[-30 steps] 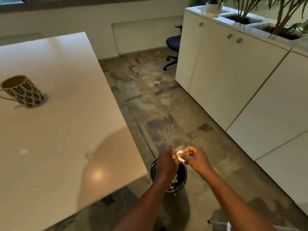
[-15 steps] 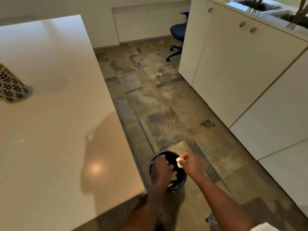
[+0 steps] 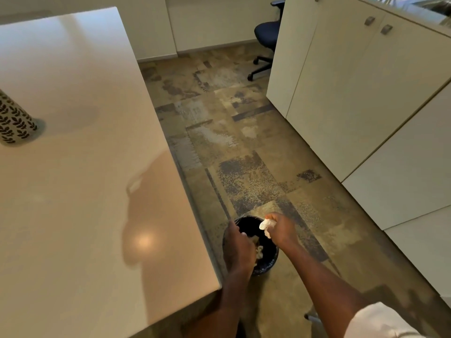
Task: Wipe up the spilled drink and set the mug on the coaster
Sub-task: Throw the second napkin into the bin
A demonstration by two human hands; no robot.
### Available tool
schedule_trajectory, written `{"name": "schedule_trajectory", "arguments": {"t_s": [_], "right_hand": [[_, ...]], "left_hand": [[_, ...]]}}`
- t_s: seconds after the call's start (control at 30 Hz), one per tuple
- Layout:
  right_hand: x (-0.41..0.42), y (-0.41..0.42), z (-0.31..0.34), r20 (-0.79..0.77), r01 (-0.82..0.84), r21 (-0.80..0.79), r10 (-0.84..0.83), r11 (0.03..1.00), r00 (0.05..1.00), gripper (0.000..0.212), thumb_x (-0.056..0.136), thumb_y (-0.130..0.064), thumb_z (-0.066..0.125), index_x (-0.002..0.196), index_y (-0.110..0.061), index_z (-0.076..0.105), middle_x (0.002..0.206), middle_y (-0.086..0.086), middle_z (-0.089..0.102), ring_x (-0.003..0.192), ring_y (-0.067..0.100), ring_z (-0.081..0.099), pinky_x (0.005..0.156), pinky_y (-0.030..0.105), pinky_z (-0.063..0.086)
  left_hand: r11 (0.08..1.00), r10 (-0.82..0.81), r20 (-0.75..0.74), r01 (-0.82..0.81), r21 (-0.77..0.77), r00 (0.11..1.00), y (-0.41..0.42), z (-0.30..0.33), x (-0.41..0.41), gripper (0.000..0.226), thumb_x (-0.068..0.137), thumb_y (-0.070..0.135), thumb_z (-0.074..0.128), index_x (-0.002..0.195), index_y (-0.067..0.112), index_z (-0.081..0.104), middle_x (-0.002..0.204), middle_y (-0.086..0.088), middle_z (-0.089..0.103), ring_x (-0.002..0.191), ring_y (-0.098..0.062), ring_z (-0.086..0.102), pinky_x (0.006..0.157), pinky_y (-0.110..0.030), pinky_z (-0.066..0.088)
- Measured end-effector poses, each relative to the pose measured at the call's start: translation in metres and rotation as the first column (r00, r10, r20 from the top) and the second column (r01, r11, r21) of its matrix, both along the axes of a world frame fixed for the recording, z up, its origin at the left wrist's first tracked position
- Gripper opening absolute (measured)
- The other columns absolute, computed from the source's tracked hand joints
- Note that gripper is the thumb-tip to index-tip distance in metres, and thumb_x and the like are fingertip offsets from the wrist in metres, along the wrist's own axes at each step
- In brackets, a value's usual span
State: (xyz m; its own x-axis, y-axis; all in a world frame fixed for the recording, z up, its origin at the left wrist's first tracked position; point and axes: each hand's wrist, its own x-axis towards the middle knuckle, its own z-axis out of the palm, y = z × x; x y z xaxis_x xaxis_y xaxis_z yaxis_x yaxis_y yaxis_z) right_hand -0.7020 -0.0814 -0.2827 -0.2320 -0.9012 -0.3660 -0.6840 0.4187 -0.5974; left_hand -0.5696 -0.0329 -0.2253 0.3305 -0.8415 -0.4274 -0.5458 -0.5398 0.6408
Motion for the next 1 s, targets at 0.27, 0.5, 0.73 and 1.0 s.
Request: {"name": "schedule_trajectory", "arguments": {"t_s": [0.27,0.5,0.73,1.0], "right_hand": [[0.001,-0.006,-0.009,-0.001,-0.072,0.004,0.072,0.997,0.997,0.039,0.092,-0.001,0.058,0.129,-0.014,0.062,0.135,0.003,0.061,0.128,0.019,0.053,0.106,0.031,0.041],[0.004,0.000,-0.011,0.019,-0.050,-0.012,0.050,0.999,0.999,0.033,0.095,-0.007,0.057,0.127,-0.013,0.062,0.131,0.004,0.063,0.123,0.020,0.057,0.101,0.030,0.044],[0.008,0.009,0.011,0.091,-0.047,-0.095,0.056,0.994,0.994,0.028,0.096,-0.017,0.055,0.122,-0.013,0.065,0.122,0.003,0.067,0.113,0.017,0.061,0.095,0.031,0.048],[0.011,0.004,0.073,0.119,-0.023,-0.205,0.049,0.979,0.992,0.033,0.101,-0.025,0.048,0.128,-0.013,0.061,0.126,0.006,0.066,0.113,0.018,0.061,0.091,0.027,0.045]], "left_hand": [[1.000,-0.008,0.028,0.007,0.016,1.000,0.001,-0.006,0.003,0.056,0.100,0.017,0.043,0.153,0.021,0.025,0.148,-0.001,0.046,0.130,-0.023,0.050,0.099,-0.038,0.047],[0.999,-0.031,0.047,0.029,0.046,0.998,0.006,-0.011,0.006,0.059,0.097,0.016,0.049,0.151,0.020,0.029,0.146,-0.004,0.046,0.127,-0.025,0.051,0.096,-0.039,0.049],[0.994,-0.101,0.008,0.101,-0.036,0.995,0.007,0.006,0.000,0.052,0.099,0.025,0.046,0.148,0.017,0.033,0.146,-0.005,0.044,0.132,-0.024,0.045,0.102,-0.038,0.045],[0.987,-0.101,-0.047,0.094,-0.132,0.994,-0.003,0.054,-0.002,0.062,0.097,0.024,0.050,0.153,0.013,0.025,0.157,-0.007,0.032,0.144,-0.024,0.030,0.115,-0.038,0.030]]}}
